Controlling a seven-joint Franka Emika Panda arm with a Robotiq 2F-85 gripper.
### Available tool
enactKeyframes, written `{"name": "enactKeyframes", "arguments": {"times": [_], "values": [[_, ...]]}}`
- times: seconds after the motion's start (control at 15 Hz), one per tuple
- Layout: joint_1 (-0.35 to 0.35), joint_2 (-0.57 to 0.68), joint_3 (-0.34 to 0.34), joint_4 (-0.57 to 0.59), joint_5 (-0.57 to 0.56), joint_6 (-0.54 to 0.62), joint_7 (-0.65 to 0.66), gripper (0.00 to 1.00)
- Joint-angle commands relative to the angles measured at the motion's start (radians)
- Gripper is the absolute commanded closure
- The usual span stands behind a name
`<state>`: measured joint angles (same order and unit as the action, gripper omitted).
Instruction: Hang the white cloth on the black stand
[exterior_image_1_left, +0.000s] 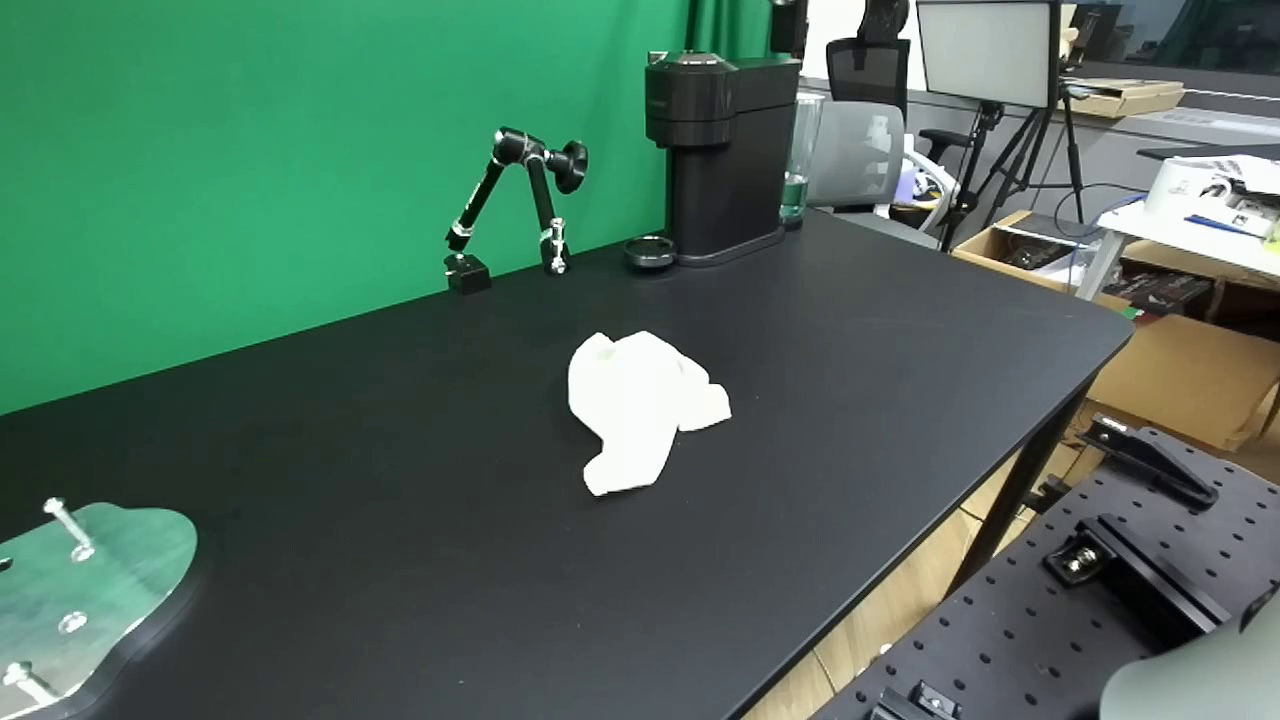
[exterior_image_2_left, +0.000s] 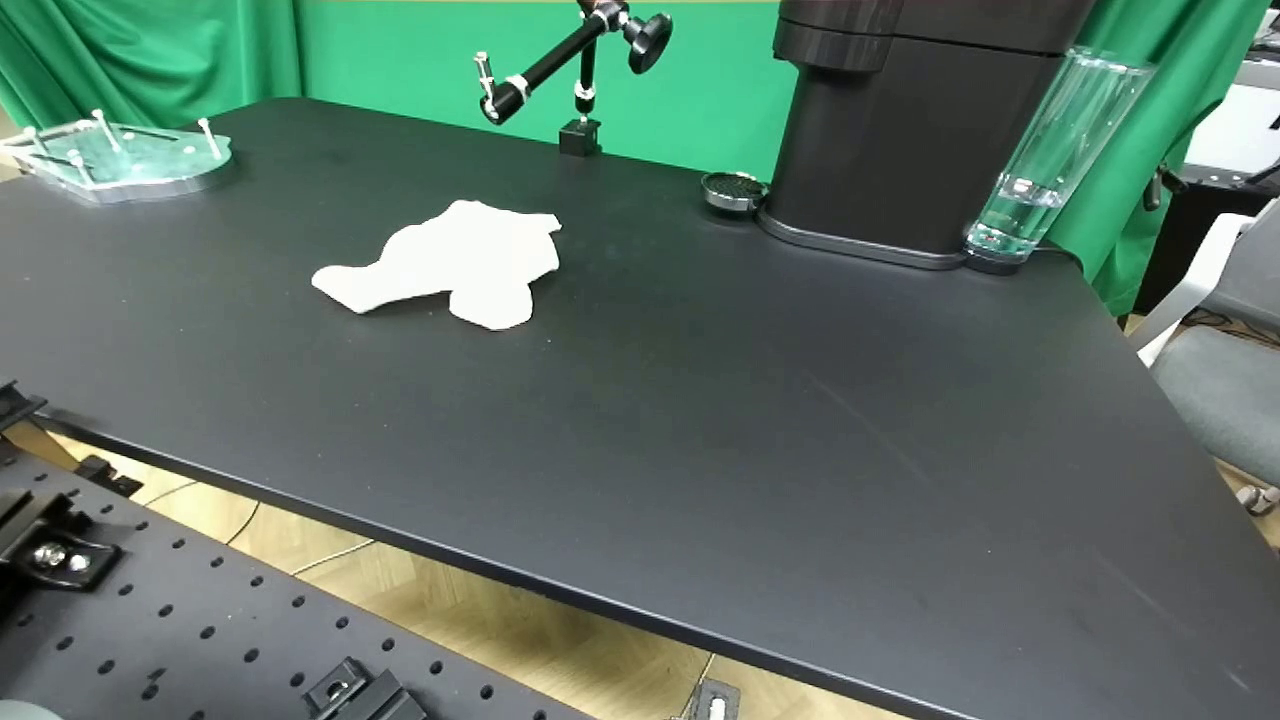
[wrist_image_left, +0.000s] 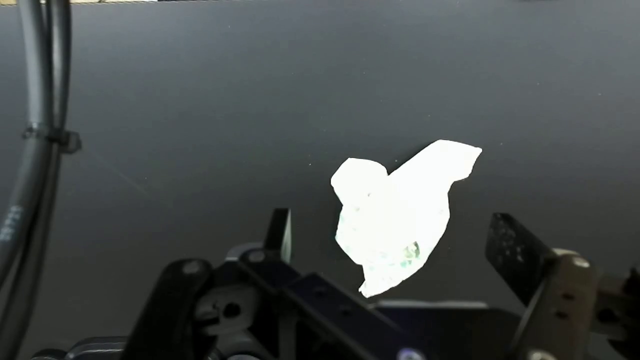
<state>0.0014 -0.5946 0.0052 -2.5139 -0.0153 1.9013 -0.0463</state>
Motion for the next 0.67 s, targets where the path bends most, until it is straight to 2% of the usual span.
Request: {"name": "enactKeyframes", "arguments": {"times": [0.0,0.07,0.13,0.6], "values": [[0.012,0.062,0.002,-0.028,-0.044,0.114,-0.048,0.0],[0.016,0.065,-0.003,-0.027,-0.047,0.137,-0.07,0.0],[0.01,0.023,-0.004,-0.017,-0.027,0.079,-0.041,0.0],[0.016,0.086,0.01,-0.07,-0.068,0.206,-0.059,0.0]]}}
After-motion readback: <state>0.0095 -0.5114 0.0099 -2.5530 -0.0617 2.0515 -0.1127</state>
